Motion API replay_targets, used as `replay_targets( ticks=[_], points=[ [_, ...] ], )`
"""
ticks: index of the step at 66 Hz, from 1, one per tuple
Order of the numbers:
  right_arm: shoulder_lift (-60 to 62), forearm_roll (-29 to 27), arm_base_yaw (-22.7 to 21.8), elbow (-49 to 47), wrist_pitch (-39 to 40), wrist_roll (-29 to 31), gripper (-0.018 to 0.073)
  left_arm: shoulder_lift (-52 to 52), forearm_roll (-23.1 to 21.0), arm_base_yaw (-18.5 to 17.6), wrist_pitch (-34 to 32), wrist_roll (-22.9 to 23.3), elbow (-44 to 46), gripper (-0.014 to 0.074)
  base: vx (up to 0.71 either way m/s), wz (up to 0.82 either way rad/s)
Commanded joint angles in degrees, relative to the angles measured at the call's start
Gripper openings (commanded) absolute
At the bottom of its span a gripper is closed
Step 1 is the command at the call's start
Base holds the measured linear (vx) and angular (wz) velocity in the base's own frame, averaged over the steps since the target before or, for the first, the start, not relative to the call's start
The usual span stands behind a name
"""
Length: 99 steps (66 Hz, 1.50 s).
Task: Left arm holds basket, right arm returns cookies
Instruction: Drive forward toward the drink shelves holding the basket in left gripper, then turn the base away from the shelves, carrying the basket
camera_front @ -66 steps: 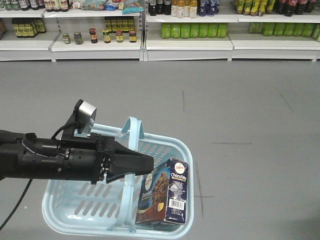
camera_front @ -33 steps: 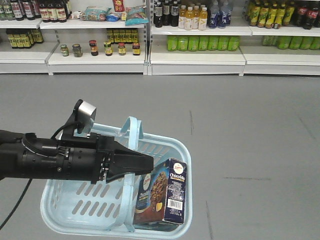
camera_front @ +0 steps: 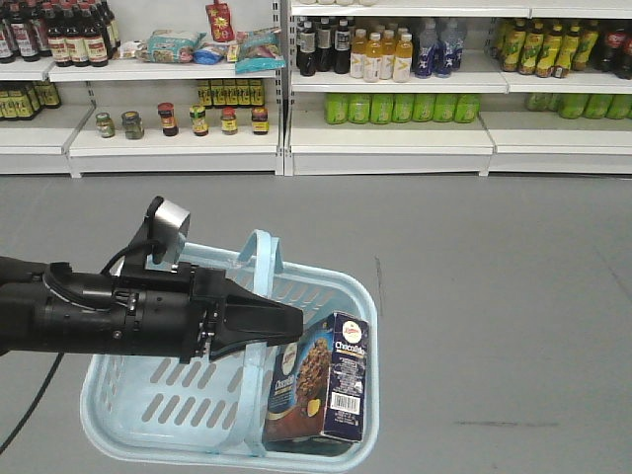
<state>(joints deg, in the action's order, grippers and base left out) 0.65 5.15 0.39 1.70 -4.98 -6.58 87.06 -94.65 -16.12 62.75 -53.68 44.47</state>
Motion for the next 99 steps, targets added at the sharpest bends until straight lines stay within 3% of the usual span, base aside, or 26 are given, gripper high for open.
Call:
replay_targets(
  ticks=[1, 99],
  points=[
    [0.7, 0.1, -0.4, 0.9, 4.1, 0.5, -0.0011, -2.5, -7.3, -0.3, 4.0, -1.2, 2.1, -0.0003, 0.46, -0.06],
    [0.7, 0.1, -0.4, 0.9, 4.1, 0.5, -0.0011, -2.5, -7.3, -0.3, 3.8, -1.2, 2.1, -0.0003, 0.45, 0.00]
  ],
)
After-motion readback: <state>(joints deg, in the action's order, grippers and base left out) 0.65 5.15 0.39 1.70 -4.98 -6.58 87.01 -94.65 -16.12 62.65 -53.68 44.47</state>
